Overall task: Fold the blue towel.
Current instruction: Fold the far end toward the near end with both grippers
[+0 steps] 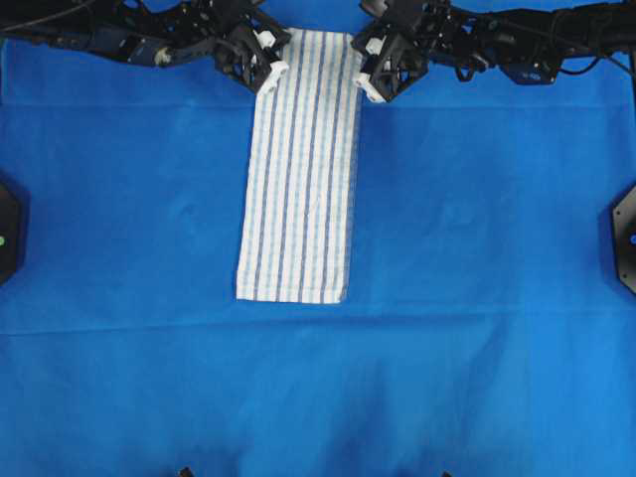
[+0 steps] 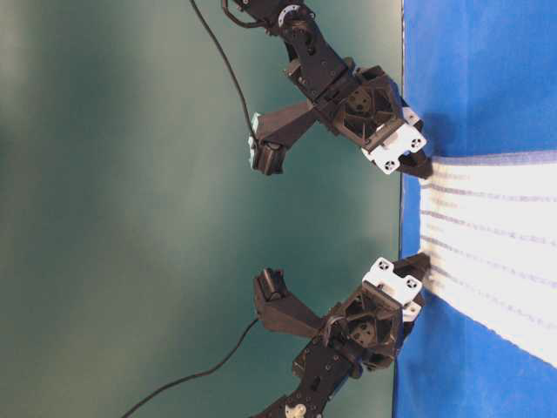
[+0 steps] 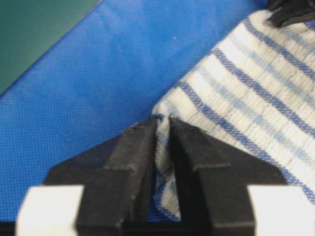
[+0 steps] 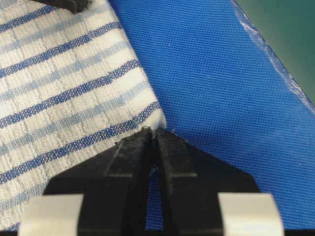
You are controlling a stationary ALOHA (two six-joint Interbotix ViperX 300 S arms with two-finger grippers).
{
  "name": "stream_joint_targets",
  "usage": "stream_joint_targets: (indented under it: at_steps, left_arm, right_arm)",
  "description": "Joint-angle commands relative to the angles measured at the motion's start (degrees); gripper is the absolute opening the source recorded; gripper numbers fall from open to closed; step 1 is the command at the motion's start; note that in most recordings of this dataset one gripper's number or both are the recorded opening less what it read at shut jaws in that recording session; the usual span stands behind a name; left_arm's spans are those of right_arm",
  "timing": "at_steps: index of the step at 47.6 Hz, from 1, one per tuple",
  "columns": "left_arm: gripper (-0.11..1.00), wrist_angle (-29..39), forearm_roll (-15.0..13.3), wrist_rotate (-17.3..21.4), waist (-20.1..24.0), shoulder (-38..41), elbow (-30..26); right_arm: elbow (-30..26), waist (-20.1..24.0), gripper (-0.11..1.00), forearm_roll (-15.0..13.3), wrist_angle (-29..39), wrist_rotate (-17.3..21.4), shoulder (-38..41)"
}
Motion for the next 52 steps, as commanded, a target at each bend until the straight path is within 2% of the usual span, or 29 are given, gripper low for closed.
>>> stream_joint_targets:
  at_steps: [1, 18, 28, 36, 52]
  left_arm:
    - [0.08, 0.7, 0.0, 0.0, 0.3, -0.4, 0.3]
    - [0.05, 1.3, 0.0, 0.2, 0.7, -4.9, 0.3]
    - [0.05, 1.8, 0.0, 2.5, 1.8, -7.2, -0.4]
    - [0.05, 2.0, 0.0, 2.6, 2.8, -7.1, -1.1]
    - [0.05, 3.1, 0.0, 2.5, 1.5, -9.1, -0.4]
  right_arm:
    - [-0.4, 0.3, 0.05, 0.1, 0.0, 0.0, -0.9]
    - [-1.1, -1.1, 0.05, 0.1, 0.3, 0.1, -3.0]
    - [-1.3, -2.2, 0.05, 0.1, 0.4, -0.3, -5.3]
    - [-2.0, -2.9, 0.05, 0.0, 0.4, -0.5, -5.8]
    - [-1.8, -2.1, 0.05, 0.0, 1.3, 0.3, -7.0]
